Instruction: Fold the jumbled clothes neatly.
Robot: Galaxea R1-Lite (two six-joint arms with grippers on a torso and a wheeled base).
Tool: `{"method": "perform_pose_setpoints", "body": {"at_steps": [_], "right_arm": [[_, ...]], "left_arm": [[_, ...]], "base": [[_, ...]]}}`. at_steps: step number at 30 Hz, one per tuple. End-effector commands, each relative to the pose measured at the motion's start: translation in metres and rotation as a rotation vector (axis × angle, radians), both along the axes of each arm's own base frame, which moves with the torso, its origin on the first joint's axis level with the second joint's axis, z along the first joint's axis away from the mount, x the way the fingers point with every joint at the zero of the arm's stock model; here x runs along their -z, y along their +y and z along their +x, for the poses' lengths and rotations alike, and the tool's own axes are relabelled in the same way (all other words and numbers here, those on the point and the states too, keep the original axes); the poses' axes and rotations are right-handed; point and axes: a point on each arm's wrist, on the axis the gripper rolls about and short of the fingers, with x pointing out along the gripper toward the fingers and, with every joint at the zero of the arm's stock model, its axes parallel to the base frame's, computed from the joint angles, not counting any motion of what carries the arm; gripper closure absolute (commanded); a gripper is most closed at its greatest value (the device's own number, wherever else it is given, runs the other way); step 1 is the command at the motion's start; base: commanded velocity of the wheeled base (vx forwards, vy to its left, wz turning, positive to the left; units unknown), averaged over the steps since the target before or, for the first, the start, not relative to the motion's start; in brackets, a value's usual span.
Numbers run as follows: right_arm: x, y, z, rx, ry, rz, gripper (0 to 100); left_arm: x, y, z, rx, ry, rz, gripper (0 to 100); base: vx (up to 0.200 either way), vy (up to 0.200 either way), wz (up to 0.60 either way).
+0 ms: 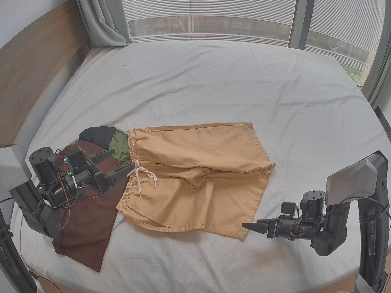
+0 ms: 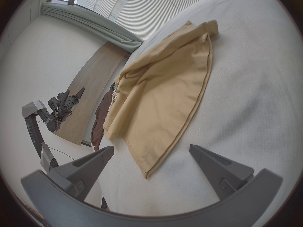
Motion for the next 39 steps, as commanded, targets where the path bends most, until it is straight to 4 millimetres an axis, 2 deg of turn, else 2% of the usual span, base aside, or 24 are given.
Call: {"method": "perform_pose_setpoints", "body": {"at_steps": [1, 8, 20, 21, 32, 35, 38, 39], "right_arm": [[0.011, 0.005, -0.004, -0.019, 0.041, -0.007, 0], [0.019, 0.016, -0.001, -0.044, 0.041, -0.005, 0], [0.018, 0.018, 0.003, -0.033, 0.048, 0.018, 0], [0.018, 0.018, 0.003, -0.033, 0.048, 0.018, 100], [0.015, 0.013, 0.002, -0.017, 0.049, 0.015, 100], [0.013, 0.003, 0.002, 0.007, 0.054, 0.014, 100], [0.013, 0.003, 0.002, 0.007, 0.054, 0.014, 100], [0.006, -0.013, 0.001, 0.045, 0.054, 0.015, 100]], "left_arm": [[0.001, 0.0, 0.0, 0.0, 0.001, 0.0, 0], [0.0, 0.0, 0.0, 0.0, 0.0, 0.0, 0], [0.001, 0.0, 0.0, 0.0, 0.002, -0.001, 0], [0.001, 0.0, 0.0, 0.0, 0.002, -0.001, 0], [0.005, 0.0, 0.002, 0.0, 0.015, 0.001, 0], [0.005, 0.0, 0.002, 0.0, 0.015, 0.001, 0], [0.005, 0.0, 0.002, 0.0, 0.015, 0.001, 0], [0.005, 0.0, 0.002, 0.0, 0.015, 0.001, 0]], "base": [[0.0, 0.0, 0.0], [0.0, 0.0, 0.0], [0.0, 0.0, 0.0], [0.0, 0.0, 0.0], [0.0, 0.0, 0.0], [0.0, 0.0, 0.0], [0.0, 0.0, 0.0], [0.0, 0.0, 0.0]]}}
